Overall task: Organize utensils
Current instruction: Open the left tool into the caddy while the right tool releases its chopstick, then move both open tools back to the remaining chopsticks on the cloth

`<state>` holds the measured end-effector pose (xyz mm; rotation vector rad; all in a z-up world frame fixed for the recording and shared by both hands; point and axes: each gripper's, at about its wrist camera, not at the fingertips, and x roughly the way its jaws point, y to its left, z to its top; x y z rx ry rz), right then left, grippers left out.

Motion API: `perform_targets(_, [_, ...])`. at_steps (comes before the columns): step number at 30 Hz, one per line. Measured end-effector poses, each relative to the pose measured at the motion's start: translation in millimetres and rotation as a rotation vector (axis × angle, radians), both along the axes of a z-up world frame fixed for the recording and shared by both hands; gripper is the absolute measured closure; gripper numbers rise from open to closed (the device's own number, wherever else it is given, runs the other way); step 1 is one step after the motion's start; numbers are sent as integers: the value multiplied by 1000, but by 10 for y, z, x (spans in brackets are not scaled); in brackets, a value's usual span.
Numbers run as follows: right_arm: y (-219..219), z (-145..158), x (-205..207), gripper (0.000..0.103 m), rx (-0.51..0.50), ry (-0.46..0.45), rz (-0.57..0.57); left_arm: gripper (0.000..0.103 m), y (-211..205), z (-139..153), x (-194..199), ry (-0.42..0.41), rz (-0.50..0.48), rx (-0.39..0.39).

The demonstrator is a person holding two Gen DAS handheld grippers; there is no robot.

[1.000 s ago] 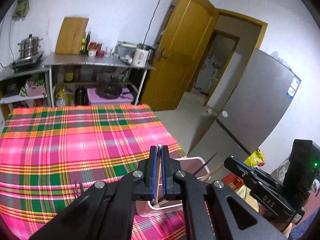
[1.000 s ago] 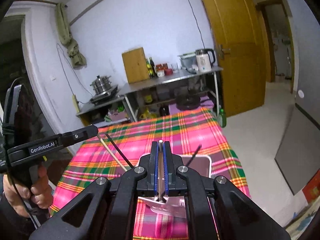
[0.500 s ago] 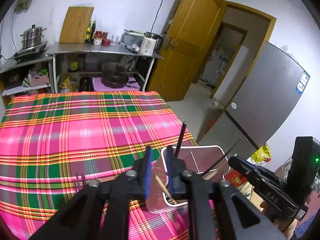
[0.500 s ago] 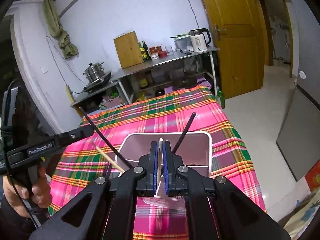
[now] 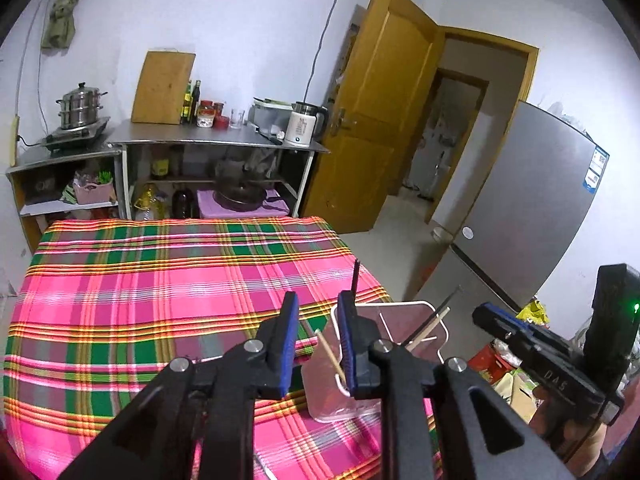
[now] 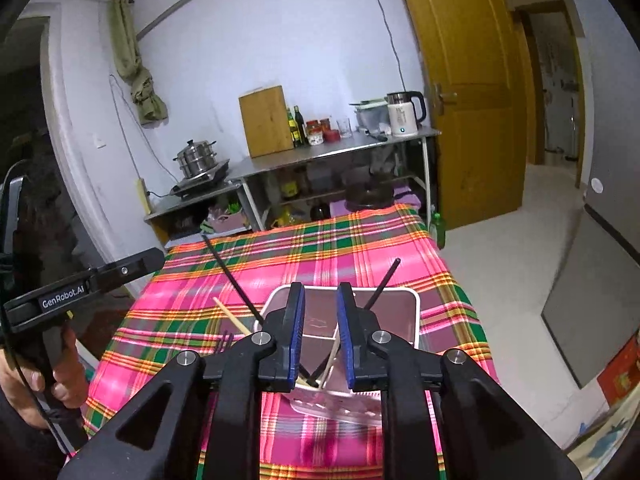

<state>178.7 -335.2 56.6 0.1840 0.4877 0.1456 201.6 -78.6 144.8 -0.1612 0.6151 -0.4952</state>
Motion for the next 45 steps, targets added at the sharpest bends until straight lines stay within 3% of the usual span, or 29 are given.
perform_targets(11, [292,33,-377,86,-9,-45,63,82,445,-99,-415,-11,73,12])
perform_targets(21, [619,-187,-529,86,-24,-6,149,82,818,-495,-717,57,143,24])
perform_targets(45, [1216,-1040,-235,86,-95,191,258,82,1071,-1553,-603,271,216,46])
